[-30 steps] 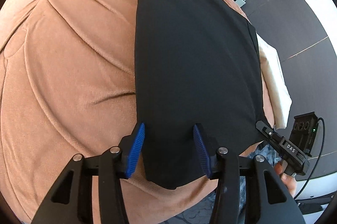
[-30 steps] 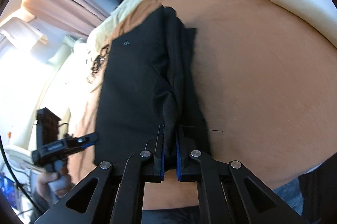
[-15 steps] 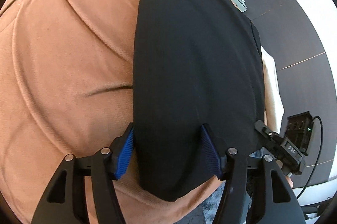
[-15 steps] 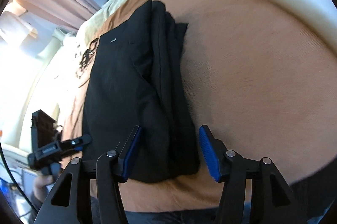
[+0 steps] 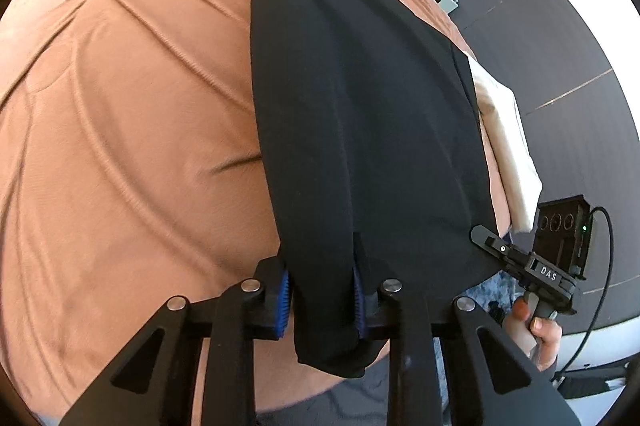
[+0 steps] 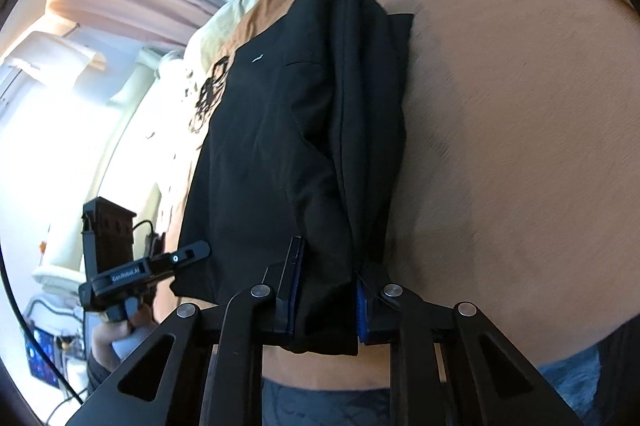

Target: Fold large clothes

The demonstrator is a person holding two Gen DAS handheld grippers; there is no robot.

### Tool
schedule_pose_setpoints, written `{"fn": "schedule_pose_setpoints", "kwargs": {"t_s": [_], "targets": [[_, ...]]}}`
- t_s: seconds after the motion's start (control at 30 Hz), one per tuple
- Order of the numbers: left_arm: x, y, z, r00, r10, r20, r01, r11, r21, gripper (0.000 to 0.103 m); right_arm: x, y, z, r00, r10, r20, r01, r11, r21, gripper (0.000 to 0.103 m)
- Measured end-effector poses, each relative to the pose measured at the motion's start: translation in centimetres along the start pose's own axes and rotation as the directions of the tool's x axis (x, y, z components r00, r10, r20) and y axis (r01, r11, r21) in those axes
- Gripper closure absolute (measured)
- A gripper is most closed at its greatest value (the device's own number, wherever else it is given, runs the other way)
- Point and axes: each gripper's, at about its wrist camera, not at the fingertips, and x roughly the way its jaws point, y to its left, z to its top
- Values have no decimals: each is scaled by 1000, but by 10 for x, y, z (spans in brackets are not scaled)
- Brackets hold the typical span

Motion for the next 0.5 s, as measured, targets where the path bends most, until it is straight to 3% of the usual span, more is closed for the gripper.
{"fn": "schedule_pose_setpoints", "kwargs": {"t_s": [0.23, 0.33, 0.43, 0.5], "targets": [[-22, 12, -34, 999, 16, -30, -15, 1000, 19, 77, 8, 18, -34, 997, 45, -56, -47, 999, -26, 81], [-22, 18, -40, 996, 40, -74, -38, 999, 28, 70, 9, 26, -44, 996, 34, -88, -39, 998, -54, 80], [-20, 26, -36, 994, 41, -99, -39, 999, 16, 64, 9, 30, -41, 994, -44, -97, 36, 996, -86, 56], [-24, 30, -30, 996, 39, -77, -38, 999, 7, 49, 5, 30, -32, 995, -43, -90, 36, 996, -77, 38]]}}
